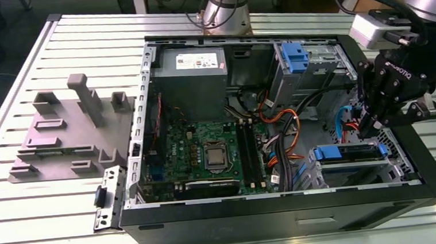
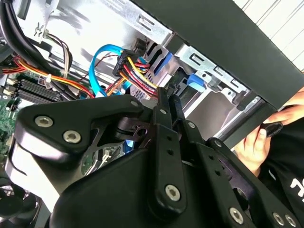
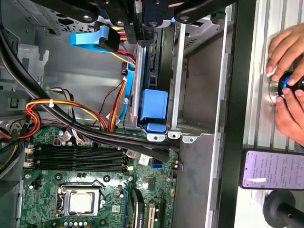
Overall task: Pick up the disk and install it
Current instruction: 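Insert the first disk wire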
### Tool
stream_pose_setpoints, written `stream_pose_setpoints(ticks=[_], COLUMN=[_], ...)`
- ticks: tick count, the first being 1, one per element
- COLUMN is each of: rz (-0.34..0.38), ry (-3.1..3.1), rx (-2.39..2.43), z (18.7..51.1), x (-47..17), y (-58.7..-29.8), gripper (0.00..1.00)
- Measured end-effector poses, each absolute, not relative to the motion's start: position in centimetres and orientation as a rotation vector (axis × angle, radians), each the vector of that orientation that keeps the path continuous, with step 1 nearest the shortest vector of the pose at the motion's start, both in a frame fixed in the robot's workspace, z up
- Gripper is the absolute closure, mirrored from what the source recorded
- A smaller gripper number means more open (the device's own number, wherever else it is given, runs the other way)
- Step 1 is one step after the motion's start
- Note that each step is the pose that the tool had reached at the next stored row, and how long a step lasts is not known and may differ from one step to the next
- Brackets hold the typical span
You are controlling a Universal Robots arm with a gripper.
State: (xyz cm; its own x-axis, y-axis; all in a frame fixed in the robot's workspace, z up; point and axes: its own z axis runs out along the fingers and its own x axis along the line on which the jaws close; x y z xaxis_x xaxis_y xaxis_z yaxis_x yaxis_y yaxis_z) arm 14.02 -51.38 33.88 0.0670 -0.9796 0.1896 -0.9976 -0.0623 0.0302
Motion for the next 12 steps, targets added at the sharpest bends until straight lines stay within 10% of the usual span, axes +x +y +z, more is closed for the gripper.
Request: stream_pose_setpoints(ticks=[12], rz=[0.174], ry=[-2.079], rx=[2.162], z=[33.57], x=[13.86], y=[-52.07], gripper=[0.83])
